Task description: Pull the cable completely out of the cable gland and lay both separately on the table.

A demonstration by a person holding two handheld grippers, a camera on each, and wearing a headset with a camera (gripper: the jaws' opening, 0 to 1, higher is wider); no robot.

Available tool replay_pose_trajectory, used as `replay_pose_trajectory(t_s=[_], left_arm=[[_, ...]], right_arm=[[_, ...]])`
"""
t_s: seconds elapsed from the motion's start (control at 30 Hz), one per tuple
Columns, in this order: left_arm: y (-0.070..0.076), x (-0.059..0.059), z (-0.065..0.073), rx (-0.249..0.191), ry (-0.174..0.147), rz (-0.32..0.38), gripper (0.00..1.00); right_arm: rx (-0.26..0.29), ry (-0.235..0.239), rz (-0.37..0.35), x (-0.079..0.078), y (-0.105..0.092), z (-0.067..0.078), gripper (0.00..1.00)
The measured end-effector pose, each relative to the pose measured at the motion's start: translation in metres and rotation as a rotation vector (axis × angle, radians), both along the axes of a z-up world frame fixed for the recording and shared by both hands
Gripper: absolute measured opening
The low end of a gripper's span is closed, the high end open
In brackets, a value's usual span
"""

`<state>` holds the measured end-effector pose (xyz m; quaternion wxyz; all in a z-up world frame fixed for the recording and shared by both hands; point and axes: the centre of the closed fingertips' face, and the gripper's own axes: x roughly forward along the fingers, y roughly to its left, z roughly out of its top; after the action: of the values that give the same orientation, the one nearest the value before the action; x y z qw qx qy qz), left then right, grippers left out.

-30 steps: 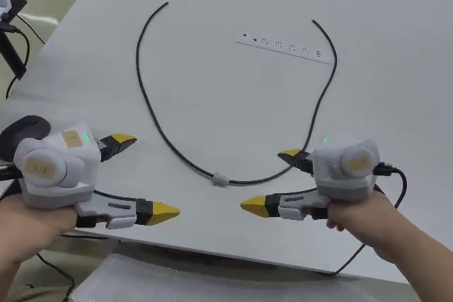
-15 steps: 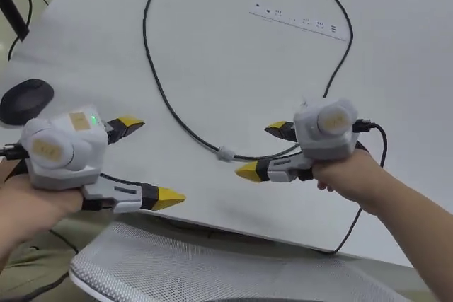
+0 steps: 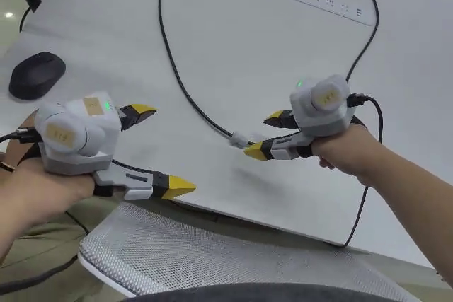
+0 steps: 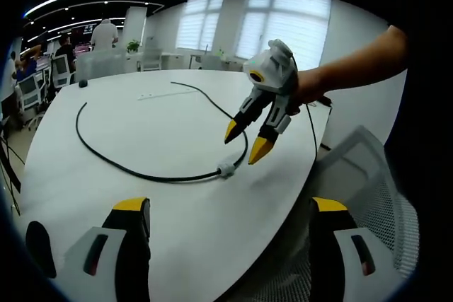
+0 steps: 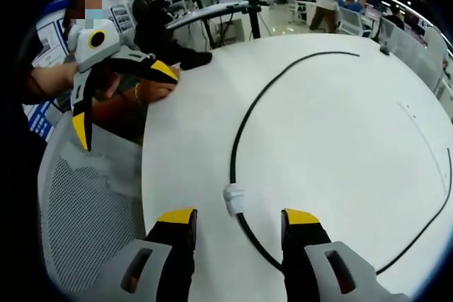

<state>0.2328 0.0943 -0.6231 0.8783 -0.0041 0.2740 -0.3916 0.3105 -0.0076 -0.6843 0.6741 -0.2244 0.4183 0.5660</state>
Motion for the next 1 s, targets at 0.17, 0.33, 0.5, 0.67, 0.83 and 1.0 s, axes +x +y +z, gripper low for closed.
replay_pose_trajectory(t_s=[0.17,0.33,0.5,0.67,0.83,1.0], left_arm=[[0.001,0.002,0.000,-0.009,0.005,0.009,0.93],[0.002,0.002,-0.002,-0.010,0.010,0.010,0.93],[0.001,0.000,-0.005,-0.012,0.020,0.008,0.92],[-0.001,0.000,-0.006,-0.020,0.027,0.009,0.92],[-0.004,0.000,-0.006,-0.023,0.029,0.006,0.92],[-0.006,0.000,-0.007,-0.026,0.032,0.006,0.92]], right_arm=[[-0.022,0.013,0.035,-0.001,0.004,-0.008,0.36],[-0.041,0.030,0.071,-0.003,0.007,-0.017,0.29],[-0.050,0.047,0.093,-0.004,0.006,-0.023,0.20],[-0.054,0.055,0.117,-0.008,0.008,-0.025,0.16],[-0.052,0.057,0.128,-0.008,0.009,-0.027,0.12],[-0.039,0.060,0.134,-0.007,0.013,-0.029,0.09]])
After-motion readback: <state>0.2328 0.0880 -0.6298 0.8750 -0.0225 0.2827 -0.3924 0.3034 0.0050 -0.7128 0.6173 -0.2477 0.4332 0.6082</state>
